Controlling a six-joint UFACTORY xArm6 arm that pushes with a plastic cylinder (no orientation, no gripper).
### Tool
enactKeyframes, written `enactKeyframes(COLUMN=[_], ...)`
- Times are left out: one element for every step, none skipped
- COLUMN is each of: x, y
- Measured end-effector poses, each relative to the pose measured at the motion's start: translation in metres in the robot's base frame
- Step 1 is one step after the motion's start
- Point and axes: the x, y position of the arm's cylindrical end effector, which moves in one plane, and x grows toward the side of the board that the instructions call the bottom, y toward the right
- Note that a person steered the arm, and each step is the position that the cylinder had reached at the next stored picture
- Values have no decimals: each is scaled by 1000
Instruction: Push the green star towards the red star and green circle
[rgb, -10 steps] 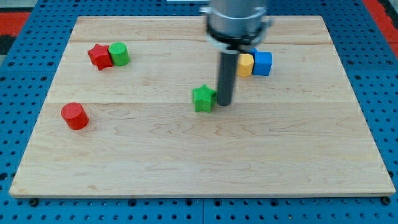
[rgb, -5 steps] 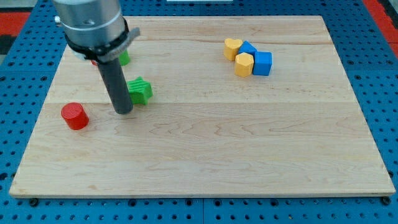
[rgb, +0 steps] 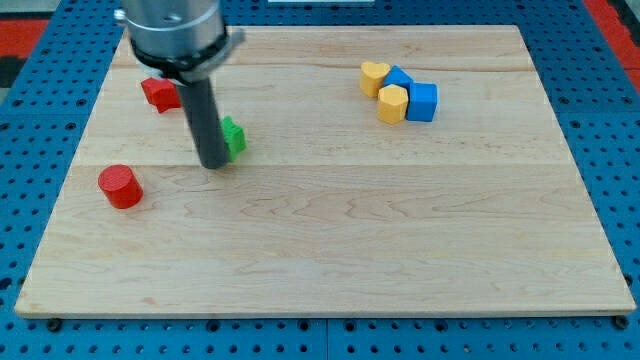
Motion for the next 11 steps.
enactKeyframes(x=[-25,-25,5,20,0,-34,-54,-53,-53,-53,-58], y=[-25,-16,12,46,51,40,37,40,20,9,9])
